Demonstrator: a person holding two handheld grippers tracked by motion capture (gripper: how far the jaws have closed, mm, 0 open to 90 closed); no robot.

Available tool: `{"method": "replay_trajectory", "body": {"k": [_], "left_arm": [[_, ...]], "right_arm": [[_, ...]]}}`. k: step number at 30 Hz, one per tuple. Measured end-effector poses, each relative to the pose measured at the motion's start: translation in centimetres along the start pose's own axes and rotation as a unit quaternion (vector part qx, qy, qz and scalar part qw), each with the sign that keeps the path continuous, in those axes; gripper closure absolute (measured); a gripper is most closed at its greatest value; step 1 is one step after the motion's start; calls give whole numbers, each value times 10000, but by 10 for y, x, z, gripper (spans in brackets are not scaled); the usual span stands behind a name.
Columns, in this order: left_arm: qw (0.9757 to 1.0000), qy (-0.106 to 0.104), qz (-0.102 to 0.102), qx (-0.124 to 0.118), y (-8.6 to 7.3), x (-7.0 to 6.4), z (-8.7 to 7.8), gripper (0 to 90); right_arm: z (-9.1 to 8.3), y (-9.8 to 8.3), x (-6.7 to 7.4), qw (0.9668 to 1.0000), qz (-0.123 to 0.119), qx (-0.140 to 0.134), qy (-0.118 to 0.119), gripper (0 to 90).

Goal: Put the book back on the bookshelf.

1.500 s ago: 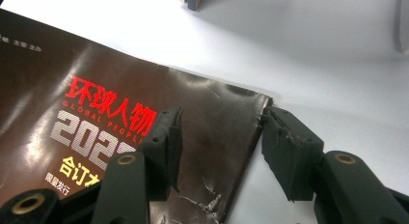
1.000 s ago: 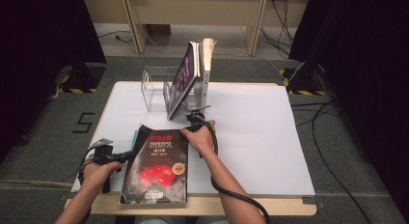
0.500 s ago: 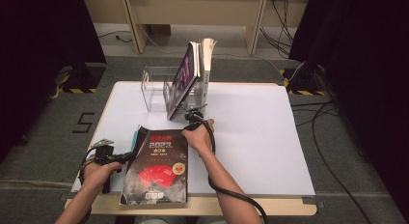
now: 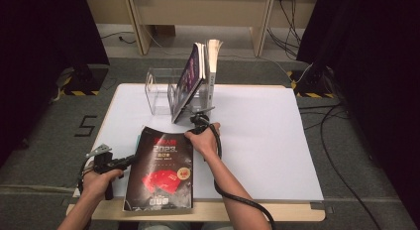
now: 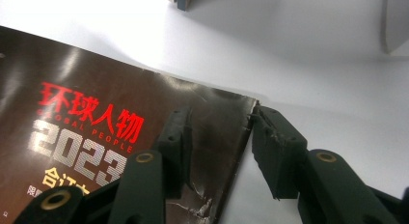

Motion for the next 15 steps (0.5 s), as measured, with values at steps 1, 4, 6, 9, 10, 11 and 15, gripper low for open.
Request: {"method": "replay_trajectory", "body": {"k": [1, 4, 6, 9, 10, 11, 15], "left_arm": [[10000, -52, 16, -46, 1, -1, -1, 874], [9996, -192, -74, -189, 4, -4, -3, 874], [9995, -218, -90, -223, 5, -5, -4, 874], [9993, -249, -81, -265, 7, -7, -5, 874], [9993, -249, -81, -265, 7, -7, -5, 875], [9992, -289, -57, -253, 8, -9, -6, 874], [9989, -388, 1, -279, 10, -12, -8, 874]], "right_arm": [[0, 1, 0, 10000, 26, -36, 3, 571], [1, 1, -2, 9999, 15, -67, 76, 561], [0, 1, -2, 9999, 66, -48, 83, 561], [0, 2, -1, 10000, 35, -20, 87, 552], [1, 2, -2, 10000, 0, -12, 77, 551], [1, 2, -1, 10000, 8, 12, 60, 551], [2, 3, -1, 10000, -19, 21, 55, 541]]}}
Point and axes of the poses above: each handheld gripper's, and its own axes: z roughly forward along the jaws, y roughly out of its top, x roughly to its left, the point moved 8 cm from there along z, roughly forward along the jaws, and after that the axes turned 11 degrees about -x, right-handed, at the moved point
